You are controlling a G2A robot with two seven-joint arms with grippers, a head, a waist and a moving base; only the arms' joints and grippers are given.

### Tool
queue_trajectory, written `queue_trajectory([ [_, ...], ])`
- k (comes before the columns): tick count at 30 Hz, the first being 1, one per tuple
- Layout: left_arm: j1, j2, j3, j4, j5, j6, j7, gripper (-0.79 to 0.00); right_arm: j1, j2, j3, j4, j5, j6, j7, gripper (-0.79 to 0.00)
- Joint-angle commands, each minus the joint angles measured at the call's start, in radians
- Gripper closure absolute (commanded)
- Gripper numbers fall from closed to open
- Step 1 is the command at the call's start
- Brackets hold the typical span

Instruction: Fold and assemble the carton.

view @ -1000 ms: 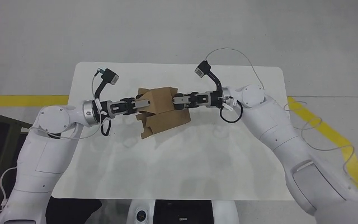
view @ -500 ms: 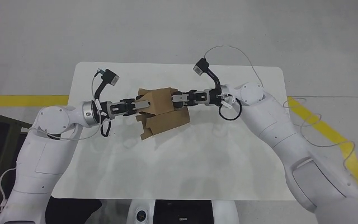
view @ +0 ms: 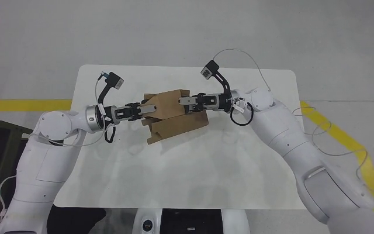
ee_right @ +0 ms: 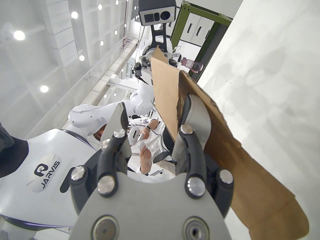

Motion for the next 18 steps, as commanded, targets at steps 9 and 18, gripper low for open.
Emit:
queue_trajectory([
  [9,0.003,0.001,0.003,0.004,0.008,-0.001,-0.001,0.000,-0.006,0.009,0.031,-0.033,-0.034,0.029,0.029,-0.391],
  [18,0.000,0.001,0.008,0.009,0.010,-0.001,-0.004,0.000,0.020,-0.004,0.006,-0.016,-0.072,0.023,0.023,-0.342],
])
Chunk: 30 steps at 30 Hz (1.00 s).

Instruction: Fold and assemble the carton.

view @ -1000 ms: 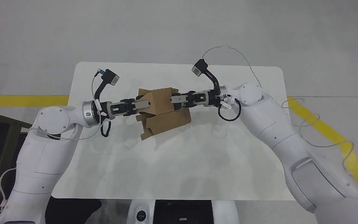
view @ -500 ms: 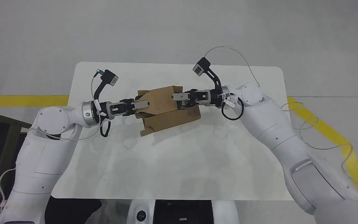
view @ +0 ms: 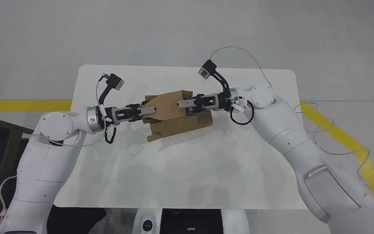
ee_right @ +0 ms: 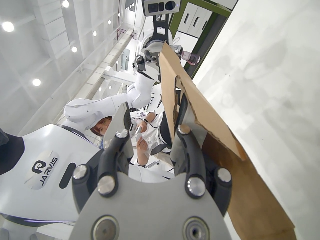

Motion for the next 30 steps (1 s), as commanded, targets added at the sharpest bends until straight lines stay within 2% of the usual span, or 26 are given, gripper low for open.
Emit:
queue_trajectory([
  [1,-0.001,0.000,0.001,0.001,0.001,-0.001,-0.002,0.000,0.005,-0.003,-0.007,0.004,-0.004,-0.001,-0.001,-0.339],
  [6,-0.001,0.000,0.005,0.002,0.000,-0.002,-0.003,0.000,0.017,-0.009,-0.023,0.014,-0.010,-0.007,-0.007,-0.332],
  [12,-0.001,0.000,0.009,0.002,0.002,-0.001,-0.005,0.000,0.026,-0.017,-0.040,0.024,-0.012,-0.020,-0.020,-0.274],
  [18,-0.001,0.001,0.009,0.003,0.004,-0.001,-0.006,-0.009,0.032,-0.021,-0.056,0.033,-0.012,-0.024,-0.024,-0.065],
  [19,-0.001,0.001,0.009,0.002,0.003,-0.002,-0.007,-0.052,0.033,-0.022,-0.059,0.035,-0.014,-0.024,-0.024,-0.009],
  [23,-0.002,0.001,0.009,0.003,0.002,-0.002,-0.009,-0.175,0.036,-0.023,-0.065,0.040,-0.012,-0.025,-0.025,0.000],
  [26,-0.001,0.002,0.009,0.003,0.001,-0.002,-0.009,-0.357,0.038,-0.024,-0.070,0.041,-0.012,-0.025,-0.025,0.000],
  [27,-0.001,0.002,0.009,0.002,0.001,-0.002,-0.009,-0.449,0.038,-0.024,-0.071,0.042,-0.011,-0.027,-0.027,0.000],
  [29,-0.001,0.002,0.007,0.000,-0.002,0.001,-0.008,-0.770,0.038,-0.024,-0.073,0.047,-0.011,-0.029,-0.029,0.000],
  [30,-0.001,0.002,0.006,-0.001,-0.005,0.003,-0.008,-0.785,0.038,-0.024,-0.075,0.052,-0.013,-0.031,-0.031,0.000],
])
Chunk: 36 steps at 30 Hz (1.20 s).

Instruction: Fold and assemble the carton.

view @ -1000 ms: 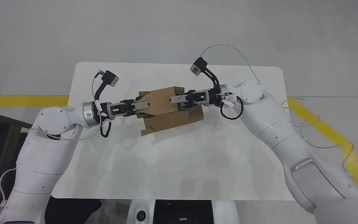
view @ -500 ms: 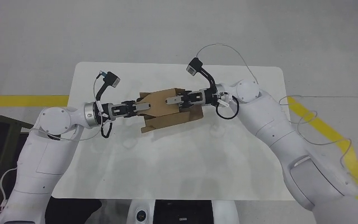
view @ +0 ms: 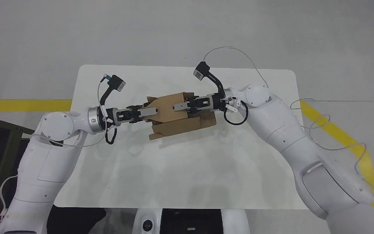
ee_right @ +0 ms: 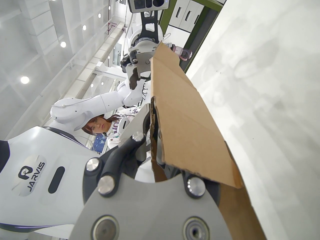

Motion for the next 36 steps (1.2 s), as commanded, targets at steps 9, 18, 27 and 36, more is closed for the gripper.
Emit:
queue_trajectory([
  [9,0.006,0.000,-0.008,-0.023,-0.044,0.021,0.008,-0.785,-0.001,-0.004,-0.017,0.032,-0.029,-0.043,-0.043,0.000],
  [18,0.006,-0.002,-0.009,-0.021,-0.126,0.075,0.002,-0.785,-0.005,-0.001,-0.024,0.049,-0.046,-0.079,-0.079,0.000],
  [27,-0.008,-0.007,-0.003,-0.028,-0.210,0.138,-0.002,-0.785,-0.020,-0.007,-0.041,0.050,-0.063,-0.116,-0.116,0.000],
  [36,-0.024,-0.014,0.019,-0.040,-0.214,0.151,0.015,-0.785,-0.017,-0.021,-0.050,0.051,-0.055,-0.135,-0.135,0.000],
])
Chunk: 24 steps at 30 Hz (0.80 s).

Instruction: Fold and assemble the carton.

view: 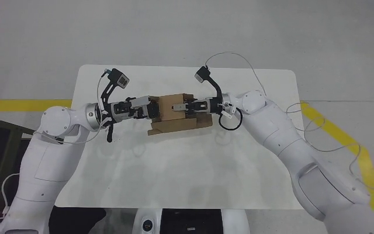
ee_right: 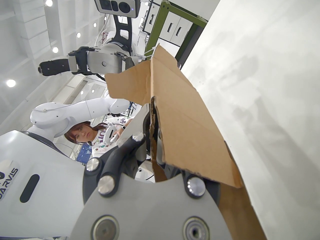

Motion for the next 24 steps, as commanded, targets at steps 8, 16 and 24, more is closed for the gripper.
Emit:
queue_trajectory([
  [8,-0.007,-0.006,0.024,-0.010,0.030,-0.022,0.023,-0.785,-0.004,-0.011,-0.005,-0.003,0.006,-0.005,-0.005,0.000],
  [16,-0.005,-0.007,0.028,-0.033,0.120,-0.080,0.047,-0.785,-0.002,-0.020,-0.006,-0.007,0.004,-0.006,-0.006,0.000],
  [24,0.009,-0.007,0.023,-0.053,0.173,-0.119,0.079,-0.785,-0.006,-0.023,-0.001,-0.013,0.007,-0.002,-0.002,0.000],
])
